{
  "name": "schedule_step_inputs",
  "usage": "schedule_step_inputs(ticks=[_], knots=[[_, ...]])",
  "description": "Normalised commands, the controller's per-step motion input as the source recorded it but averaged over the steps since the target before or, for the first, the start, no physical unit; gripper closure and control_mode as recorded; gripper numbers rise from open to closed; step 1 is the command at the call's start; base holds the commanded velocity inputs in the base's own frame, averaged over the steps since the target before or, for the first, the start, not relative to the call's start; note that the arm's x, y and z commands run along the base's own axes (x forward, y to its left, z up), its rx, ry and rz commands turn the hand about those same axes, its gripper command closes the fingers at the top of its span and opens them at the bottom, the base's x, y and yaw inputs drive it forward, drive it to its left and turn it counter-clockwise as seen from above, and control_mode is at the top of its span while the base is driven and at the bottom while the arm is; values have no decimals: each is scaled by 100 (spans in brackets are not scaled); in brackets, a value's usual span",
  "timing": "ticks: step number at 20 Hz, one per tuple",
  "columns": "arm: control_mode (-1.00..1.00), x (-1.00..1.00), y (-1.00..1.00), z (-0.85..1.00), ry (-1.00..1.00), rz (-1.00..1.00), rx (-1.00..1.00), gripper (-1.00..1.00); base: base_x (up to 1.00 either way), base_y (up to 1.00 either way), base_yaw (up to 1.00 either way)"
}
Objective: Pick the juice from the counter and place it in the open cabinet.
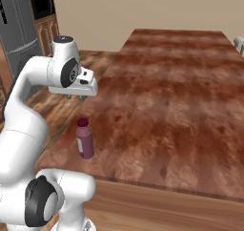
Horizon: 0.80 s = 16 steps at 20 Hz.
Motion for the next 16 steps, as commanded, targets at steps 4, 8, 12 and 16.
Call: schedule_step_inputs(ticks=[4, 8, 12, 16], knots=[[-100, 4, -13, -2, 0, 0, 0, -100, 0, 0, 0], [-100, 0, -55, -13, -2, 9, 2, -100, 0, 0, 0], [-100, 0, -70, -18, -12, 21, 6, -100, 0, 0, 0], [-100, 0, -61, -35, -21, 26, 7, -100, 0, 0, 0]])
